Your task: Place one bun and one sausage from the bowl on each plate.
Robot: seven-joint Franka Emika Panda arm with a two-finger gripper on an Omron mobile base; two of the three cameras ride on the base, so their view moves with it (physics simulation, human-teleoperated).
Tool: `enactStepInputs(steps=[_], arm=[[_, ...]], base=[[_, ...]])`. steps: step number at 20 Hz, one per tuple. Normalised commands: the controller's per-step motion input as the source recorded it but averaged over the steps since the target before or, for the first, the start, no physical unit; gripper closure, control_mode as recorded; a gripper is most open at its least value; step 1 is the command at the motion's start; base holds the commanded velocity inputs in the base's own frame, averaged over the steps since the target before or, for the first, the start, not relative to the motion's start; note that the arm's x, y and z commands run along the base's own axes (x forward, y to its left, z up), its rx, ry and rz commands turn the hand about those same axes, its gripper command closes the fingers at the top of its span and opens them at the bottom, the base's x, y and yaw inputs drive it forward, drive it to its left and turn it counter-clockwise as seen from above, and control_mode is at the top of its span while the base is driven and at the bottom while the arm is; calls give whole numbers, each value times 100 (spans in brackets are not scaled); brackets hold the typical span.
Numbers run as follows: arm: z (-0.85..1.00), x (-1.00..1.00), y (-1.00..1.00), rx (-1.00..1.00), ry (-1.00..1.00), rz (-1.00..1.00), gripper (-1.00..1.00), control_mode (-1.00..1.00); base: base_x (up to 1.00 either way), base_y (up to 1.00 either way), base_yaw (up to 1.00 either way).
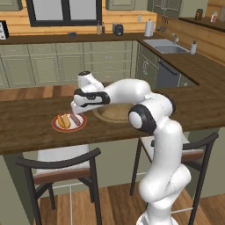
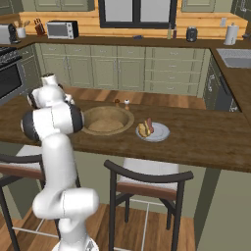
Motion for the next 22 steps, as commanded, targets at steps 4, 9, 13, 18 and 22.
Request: enactStepInputs(steps=[4,9,13,18,22], arm=[[1,-49,-53,28,-22,7,-100,-100],[44,-24,-18,21,-19,10,-100,-100],[89,4,3,4,2,2,-100,-100],[79,1,0,0,5,0,-100,-100],[20,-25,-2,0,-3,0,-100,-100]], base=[[0,0,0],[0,0,0],[0,0,0],[0,0,0],[0,0,0]])
